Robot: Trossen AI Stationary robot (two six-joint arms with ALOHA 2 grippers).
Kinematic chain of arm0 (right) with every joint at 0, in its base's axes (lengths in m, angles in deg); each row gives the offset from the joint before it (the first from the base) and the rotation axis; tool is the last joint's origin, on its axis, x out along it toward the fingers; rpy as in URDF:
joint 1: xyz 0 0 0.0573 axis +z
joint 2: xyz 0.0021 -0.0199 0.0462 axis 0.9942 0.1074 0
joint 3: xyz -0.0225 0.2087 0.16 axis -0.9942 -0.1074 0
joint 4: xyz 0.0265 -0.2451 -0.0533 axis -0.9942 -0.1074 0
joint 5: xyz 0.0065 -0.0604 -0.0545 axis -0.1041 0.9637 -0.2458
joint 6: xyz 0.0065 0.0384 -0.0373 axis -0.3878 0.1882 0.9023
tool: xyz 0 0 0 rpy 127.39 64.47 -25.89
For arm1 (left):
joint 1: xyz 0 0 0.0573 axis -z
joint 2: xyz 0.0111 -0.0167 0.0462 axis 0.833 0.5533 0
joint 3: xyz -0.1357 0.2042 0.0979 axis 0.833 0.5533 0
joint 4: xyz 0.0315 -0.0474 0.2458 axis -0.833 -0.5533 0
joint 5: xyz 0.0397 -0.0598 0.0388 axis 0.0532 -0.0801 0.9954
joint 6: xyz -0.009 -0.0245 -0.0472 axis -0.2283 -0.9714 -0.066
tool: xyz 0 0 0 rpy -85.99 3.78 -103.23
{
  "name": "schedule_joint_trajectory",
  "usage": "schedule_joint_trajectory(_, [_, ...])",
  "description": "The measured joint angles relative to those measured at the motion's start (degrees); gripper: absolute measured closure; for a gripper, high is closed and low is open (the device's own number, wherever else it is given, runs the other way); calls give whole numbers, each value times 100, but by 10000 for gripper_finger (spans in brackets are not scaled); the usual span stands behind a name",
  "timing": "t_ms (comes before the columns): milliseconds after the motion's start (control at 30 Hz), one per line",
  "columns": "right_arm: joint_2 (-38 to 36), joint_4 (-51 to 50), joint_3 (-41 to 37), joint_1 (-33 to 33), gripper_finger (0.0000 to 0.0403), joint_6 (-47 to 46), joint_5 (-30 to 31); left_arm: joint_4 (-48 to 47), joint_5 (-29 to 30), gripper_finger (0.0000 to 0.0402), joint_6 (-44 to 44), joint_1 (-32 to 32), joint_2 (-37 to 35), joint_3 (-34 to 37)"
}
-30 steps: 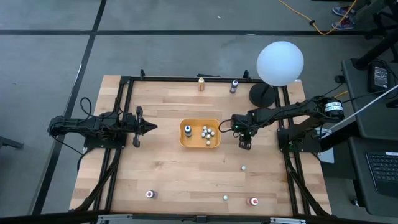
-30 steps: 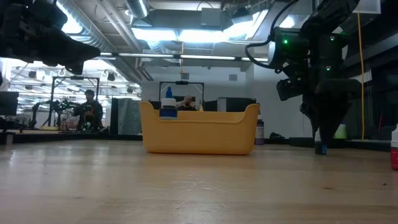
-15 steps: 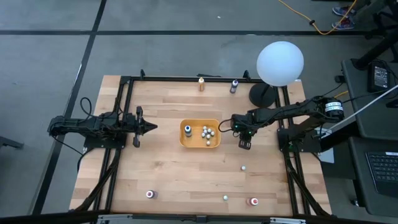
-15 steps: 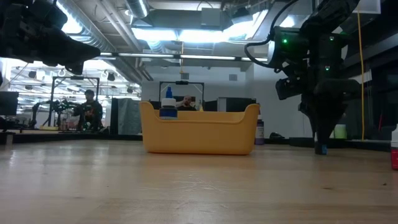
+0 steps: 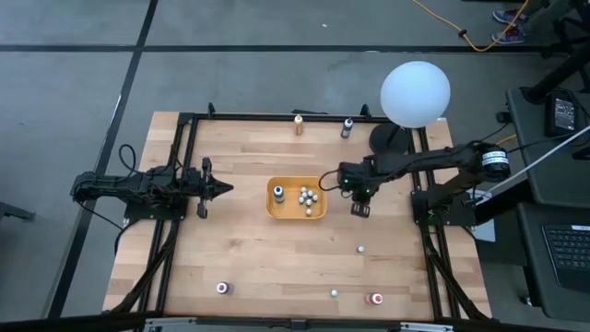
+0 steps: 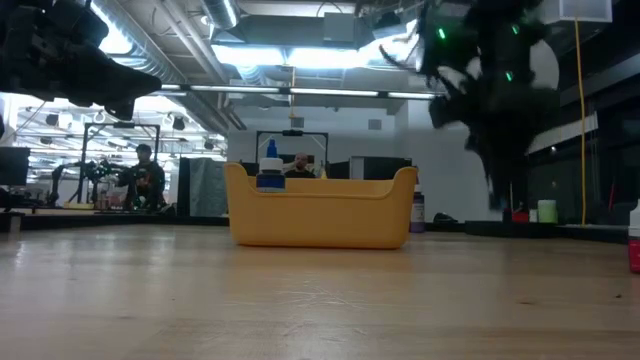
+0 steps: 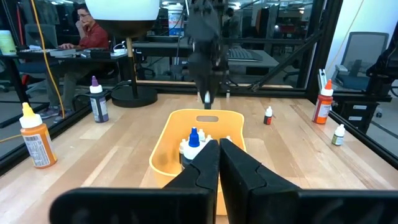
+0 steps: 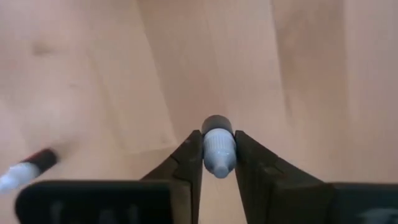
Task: Pick & Place food coloring
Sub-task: Put the black food coloring bottle into the yellow bin
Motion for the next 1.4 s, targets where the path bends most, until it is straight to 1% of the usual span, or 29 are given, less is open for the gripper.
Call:
schedule_joint_trajectory(100, [0,-664,684,22,328,169,-3,-1,2,391,0,1,0,0])
schedule_joint_trajectory(233, [-4,-1587,1679,178,322,512,-1,0,2,394,0,1,0,0])
schedule_joint_trajectory(400, [-11,-2081,2545,345,326,723,-14,0,2,394,0,1,0,0])
schedule_joint_trajectory(500, [-11,-2142,2733,396,325,708,-12,1,2,392,0,-1,0,0])
schedule_joint_trajectory(633, [-11,-2144,2769,469,321,583,-14,-1,1,391,0,0,-1,0])
schedule_joint_trajectory(767, [-9,-1886,2769,509,325,414,-26,-1,2,395,0,0,0,0])
schedule_joint_trajectory(833, [54,-1836,2849,507,325,281,-203,-1,0,395,0,0,0,0])
schedule_joint_trajectory(933, [451,-2039,3419,525,324,297,-264,0,0,394,0,-1,-1,0])
schedule_joint_trajectory(1100, [1492,-2690,5031,606,325,769,-250,0,0,391,0,1,-1,0])
schedule_joint_trajectory(1167, [1797,-2882,5508,616,323,938,-250,-1,1,392,0,1,0,0])
schedule_joint_trajectory(1267, [2027,-2901,5858,614,323,1030,-244,-1,1,395,0,-1,-2,0])
schedule_joint_trajectory(1400, [2103,-2880,5860,612,325,1037,-102,1,1,394,0,-1,-2,0])
